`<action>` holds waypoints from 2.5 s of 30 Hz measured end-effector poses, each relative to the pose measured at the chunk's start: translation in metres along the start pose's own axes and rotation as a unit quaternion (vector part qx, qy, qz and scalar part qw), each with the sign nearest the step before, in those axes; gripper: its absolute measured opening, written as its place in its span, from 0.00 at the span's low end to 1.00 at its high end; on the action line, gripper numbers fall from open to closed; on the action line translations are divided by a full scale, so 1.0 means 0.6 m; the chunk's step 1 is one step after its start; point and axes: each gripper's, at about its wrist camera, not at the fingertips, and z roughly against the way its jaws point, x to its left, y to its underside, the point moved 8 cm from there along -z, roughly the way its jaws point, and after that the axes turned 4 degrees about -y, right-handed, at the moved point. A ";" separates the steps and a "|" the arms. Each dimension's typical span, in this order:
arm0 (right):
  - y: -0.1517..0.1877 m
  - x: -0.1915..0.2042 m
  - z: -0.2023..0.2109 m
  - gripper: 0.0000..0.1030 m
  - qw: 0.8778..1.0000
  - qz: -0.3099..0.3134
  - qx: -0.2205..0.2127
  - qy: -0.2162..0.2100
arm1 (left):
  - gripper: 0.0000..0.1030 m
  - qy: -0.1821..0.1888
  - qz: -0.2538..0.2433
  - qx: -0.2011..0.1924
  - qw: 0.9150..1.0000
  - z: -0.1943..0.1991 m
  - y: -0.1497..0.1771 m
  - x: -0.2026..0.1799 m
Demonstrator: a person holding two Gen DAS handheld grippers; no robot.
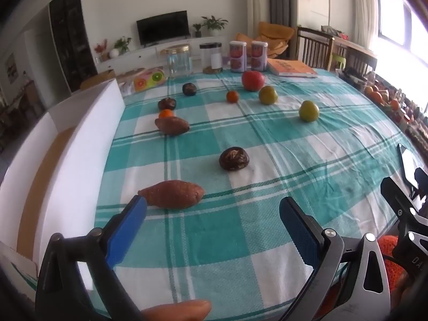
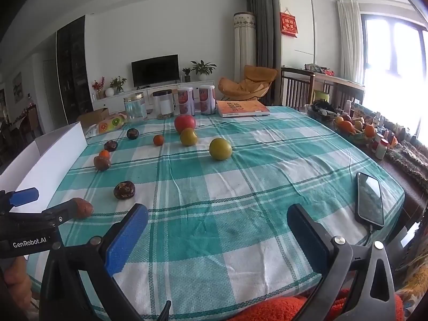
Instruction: Organize fruits
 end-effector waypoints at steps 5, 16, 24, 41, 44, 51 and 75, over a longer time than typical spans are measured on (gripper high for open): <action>0.003 0.001 -0.002 1.00 1.000 0.001 0.002 -0.002 | 0.97 -0.002 -0.001 0.004 1.000 -0.005 0.004 0.000; 0.004 0.002 -0.004 1.00 1.000 0.001 0.003 -0.002 | 0.97 -0.004 -0.002 0.007 1.000 -0.008 0.009 -0.002; 0.008 0.004 -0.006 1.00 1.000 0.002 0.005 -0.003 | 0.97 -0.004 -0.002 0.008 1.000 -0.009 0.012 -0.002; -0.017 0.002 0.014 1.00 0.999 0.031 -0.006 0.015 | 0.97 -0.003 -0.002 0.010 1.000 -0.012 0.021 -0.003; -0.041 -0.002 0.032 1.00 0.999 0.041 -0.021 0.024 | 0.97 -0.002 -0.003 0.015 1.000 -0.017 0.025 -0.003; -0.041 -0.002 0.030 1.00 0.998 0.056 0.005 0.031 | 0.97 0.032 -0.018 0.072 0.997 -0.047 0.068 -0.005; 0.038 -0.007 -0.036 1.00 0.995 -0.052 0.077 -0.045 | 0.98 0.076 -0.069 0.119 0.987 -0.129 0.110 0.058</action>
